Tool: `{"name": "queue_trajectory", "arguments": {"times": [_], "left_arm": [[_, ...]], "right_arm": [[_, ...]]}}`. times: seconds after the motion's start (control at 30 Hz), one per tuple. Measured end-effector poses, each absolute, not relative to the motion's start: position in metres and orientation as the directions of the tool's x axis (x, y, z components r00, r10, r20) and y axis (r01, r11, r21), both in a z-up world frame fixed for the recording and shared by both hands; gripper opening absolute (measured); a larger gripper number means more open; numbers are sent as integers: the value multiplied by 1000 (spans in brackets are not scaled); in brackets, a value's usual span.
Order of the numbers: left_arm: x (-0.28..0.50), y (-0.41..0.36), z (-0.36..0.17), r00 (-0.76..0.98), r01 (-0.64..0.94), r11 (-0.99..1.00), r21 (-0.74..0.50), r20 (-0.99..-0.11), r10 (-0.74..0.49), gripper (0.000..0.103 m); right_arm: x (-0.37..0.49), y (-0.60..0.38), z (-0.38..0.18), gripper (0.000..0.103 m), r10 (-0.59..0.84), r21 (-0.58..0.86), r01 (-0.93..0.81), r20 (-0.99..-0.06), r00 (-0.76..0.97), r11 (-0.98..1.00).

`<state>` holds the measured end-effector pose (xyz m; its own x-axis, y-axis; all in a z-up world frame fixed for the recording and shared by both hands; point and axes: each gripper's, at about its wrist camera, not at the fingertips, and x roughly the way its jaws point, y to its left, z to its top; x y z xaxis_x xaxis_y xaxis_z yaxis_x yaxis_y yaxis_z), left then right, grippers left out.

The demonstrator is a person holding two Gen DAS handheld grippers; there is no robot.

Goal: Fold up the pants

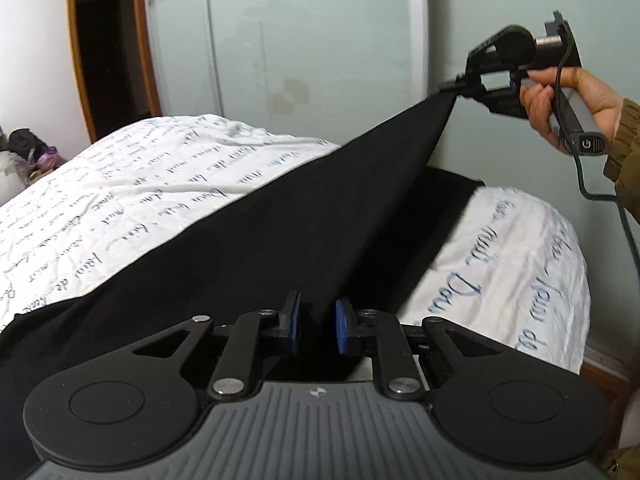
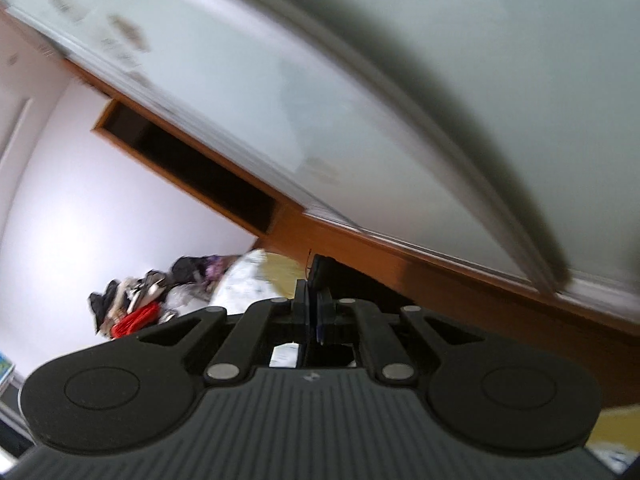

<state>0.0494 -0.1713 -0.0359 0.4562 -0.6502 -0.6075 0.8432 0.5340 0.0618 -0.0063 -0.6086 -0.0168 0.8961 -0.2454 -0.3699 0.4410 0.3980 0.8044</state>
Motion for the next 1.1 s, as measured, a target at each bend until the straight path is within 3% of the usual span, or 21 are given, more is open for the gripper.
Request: {"name": "queue_trajectory", "arguments": {"times": [0.27,0.47,0.6,0.7,0.87,1.1], "left_arm": [[43,-168,-41,414,860,508,40,-637,-650,17],[43,-170,-47,397,866,499,35,-657,-641,17],[39,-168,-43,380,877,479,31,-655,-653,18],[35,-165,-39,355,892,452,19,-650,-673,19],[40,-159,-31,329,879,471,-76,-618,-714,20],[48,-147,-22,398,839,541,-64,-605,-690,20]], "right_arm": [[-48,-608,-77,5,-241,830,499,-446,862,249],[-53,-606,-86,6,-254,811,526,-469,846,257],[-52,-607,-92,34,-258,778,585,-531,807,228],[-68,-604,-89,35,-277,791,575,-516,811,208],[-71,-579,-83,43,-151,840,494,-471,869,222],[-55,-554,-89,42,-105,810,535,-527,844,239]]}}
